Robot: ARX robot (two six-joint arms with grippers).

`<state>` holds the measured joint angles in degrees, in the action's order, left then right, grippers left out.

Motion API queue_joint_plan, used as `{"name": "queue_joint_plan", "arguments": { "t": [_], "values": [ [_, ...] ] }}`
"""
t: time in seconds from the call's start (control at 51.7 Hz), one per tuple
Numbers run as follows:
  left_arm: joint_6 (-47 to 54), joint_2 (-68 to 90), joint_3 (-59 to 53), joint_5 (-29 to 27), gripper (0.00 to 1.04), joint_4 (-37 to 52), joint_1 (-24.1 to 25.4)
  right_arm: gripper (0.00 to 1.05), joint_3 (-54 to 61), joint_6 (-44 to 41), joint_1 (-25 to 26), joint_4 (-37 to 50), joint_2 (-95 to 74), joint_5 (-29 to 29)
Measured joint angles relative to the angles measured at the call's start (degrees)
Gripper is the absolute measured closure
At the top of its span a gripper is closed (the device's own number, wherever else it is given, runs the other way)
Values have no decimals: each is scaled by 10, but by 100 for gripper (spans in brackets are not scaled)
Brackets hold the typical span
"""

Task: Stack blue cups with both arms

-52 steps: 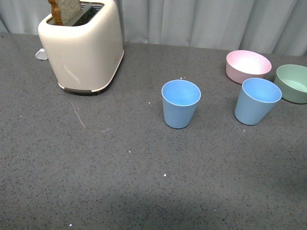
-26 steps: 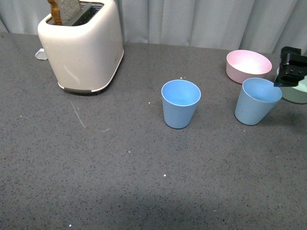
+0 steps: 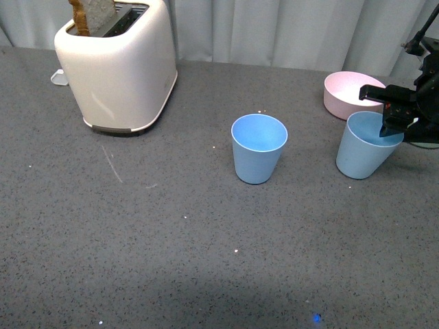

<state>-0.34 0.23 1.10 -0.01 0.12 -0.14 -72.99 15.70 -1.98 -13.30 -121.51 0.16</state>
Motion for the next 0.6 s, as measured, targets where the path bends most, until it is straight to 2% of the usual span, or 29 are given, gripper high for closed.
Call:
{"name": "queue_joint_plan", "arguments": {
  "t": [0.058,0.174,0.348,0.599],
  "values": [
    [0,0,0,0,7,0,0,90,0,0,1,-7,0,-3],
    [0,0,0,0,7,0,0,104,-1,1,3,-18,1,-14],
    [0,0,0,0,7,0,0,104,-1,7,4,-33,11,-37],
    [0,0,0,0,7,0,0,104,-19,31,-36,-55,95,-138]
  ]
}}
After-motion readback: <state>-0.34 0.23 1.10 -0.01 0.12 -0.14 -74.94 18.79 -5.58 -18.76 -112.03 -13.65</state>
